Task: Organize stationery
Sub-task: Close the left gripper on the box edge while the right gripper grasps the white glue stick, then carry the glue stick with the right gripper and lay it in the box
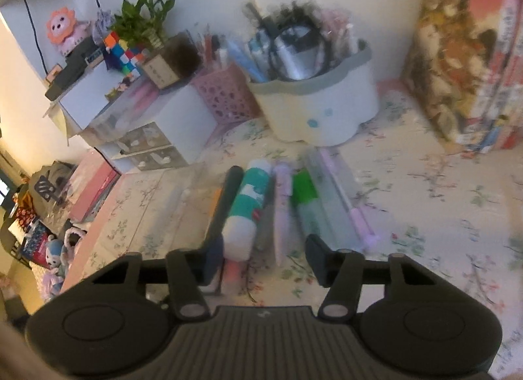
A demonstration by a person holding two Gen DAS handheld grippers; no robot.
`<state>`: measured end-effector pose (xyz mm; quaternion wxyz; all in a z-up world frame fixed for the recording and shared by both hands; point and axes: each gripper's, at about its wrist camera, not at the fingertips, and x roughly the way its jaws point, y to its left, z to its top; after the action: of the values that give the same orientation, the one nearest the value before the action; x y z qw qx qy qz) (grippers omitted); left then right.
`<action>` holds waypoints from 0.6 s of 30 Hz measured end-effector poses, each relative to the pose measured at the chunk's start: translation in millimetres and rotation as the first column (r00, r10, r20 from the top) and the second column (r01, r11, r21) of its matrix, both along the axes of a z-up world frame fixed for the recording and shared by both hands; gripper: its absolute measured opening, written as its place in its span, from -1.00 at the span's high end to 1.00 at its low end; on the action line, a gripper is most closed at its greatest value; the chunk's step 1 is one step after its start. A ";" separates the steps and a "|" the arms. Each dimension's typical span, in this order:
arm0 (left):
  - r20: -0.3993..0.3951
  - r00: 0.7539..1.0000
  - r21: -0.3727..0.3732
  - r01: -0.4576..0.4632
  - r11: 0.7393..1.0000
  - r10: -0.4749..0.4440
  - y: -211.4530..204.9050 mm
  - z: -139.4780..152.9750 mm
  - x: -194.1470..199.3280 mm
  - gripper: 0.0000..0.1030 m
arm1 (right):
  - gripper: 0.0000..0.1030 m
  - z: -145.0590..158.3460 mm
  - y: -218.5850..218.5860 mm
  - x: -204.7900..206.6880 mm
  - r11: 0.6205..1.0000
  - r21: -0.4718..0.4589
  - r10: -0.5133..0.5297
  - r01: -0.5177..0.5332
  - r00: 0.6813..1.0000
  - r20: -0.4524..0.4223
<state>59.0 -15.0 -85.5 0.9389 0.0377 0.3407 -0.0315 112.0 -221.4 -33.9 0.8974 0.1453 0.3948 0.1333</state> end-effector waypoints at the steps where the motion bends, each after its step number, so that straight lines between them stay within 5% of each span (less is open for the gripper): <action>1: 0.009 1.000 -0.004 0.000 1.000 0.000 0.5 -1.0 -1.2 -0.41 | 0.75 -1.5 1.9 4.9 1.000 0.005 0.005 -0.005 1.000 -0.008; 6: 0.048 0.999 -0.013 0.006 1.000 -0.005 1.1 -4.3 -4.0 -0.41 | 0.89 -9.3 4.9 34.8 0.994 0.107 0.011 -0.002 0.997 -0.076; 18: 0.072 0.997 -0.028 0.019 0.999 -0.017 3.6 -6.9 -4.3 -0.40 | 0.89 -22.1 21.8 82.1 0.996 0.075 0.070 -0.055 0.976 -0.206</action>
<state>54.7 -11.4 -92.4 0.9506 0.0284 0.3060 -0.0436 194.2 -199.7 -56.0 0.8408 0.1766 0.4864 0.1590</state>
